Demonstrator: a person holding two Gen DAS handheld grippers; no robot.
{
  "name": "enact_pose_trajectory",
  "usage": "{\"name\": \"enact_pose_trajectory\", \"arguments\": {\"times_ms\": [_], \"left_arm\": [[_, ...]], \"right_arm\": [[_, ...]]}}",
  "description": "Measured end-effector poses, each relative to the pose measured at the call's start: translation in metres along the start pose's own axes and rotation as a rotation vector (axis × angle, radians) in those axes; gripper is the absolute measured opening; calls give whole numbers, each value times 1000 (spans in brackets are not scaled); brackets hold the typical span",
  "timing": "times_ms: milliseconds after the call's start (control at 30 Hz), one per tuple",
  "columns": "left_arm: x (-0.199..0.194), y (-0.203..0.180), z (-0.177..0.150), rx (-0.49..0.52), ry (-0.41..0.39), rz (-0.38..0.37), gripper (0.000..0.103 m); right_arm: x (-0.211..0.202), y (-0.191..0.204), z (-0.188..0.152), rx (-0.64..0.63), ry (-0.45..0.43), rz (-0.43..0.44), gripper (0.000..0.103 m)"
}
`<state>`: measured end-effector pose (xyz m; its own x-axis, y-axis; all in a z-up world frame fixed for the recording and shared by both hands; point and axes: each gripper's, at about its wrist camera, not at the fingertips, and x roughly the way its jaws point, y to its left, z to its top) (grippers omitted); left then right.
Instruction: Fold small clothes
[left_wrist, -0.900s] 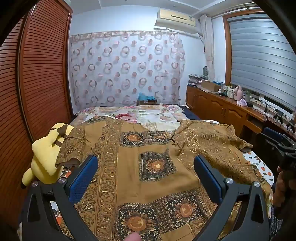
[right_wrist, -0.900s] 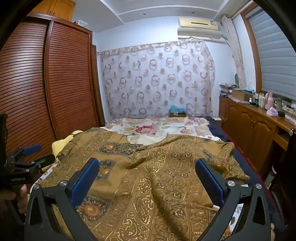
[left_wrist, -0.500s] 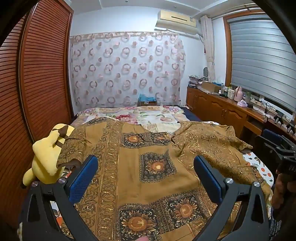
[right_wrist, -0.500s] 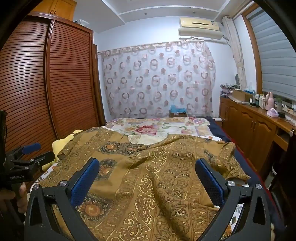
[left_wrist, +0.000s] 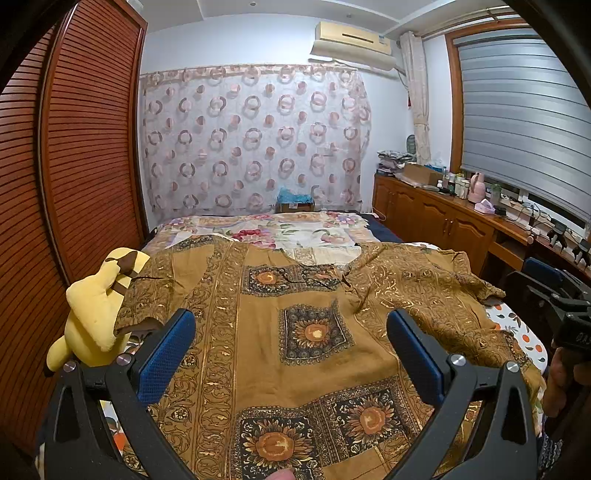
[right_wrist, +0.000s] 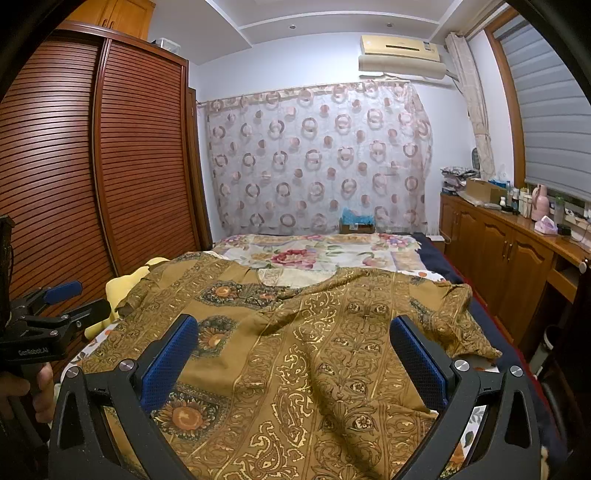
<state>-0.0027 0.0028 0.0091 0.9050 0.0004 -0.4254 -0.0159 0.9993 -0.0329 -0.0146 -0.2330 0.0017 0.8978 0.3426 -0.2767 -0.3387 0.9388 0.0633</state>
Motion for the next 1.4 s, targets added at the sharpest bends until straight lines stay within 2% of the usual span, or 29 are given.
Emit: {"name": "enact_pose_trajectory", "arguments": {"times_ms": [1400], "left_arm": [[-10,-8,-1,23,-24,-5,103]], "right_arm": [[0,2,-5,0,-23,-2,103]]}}
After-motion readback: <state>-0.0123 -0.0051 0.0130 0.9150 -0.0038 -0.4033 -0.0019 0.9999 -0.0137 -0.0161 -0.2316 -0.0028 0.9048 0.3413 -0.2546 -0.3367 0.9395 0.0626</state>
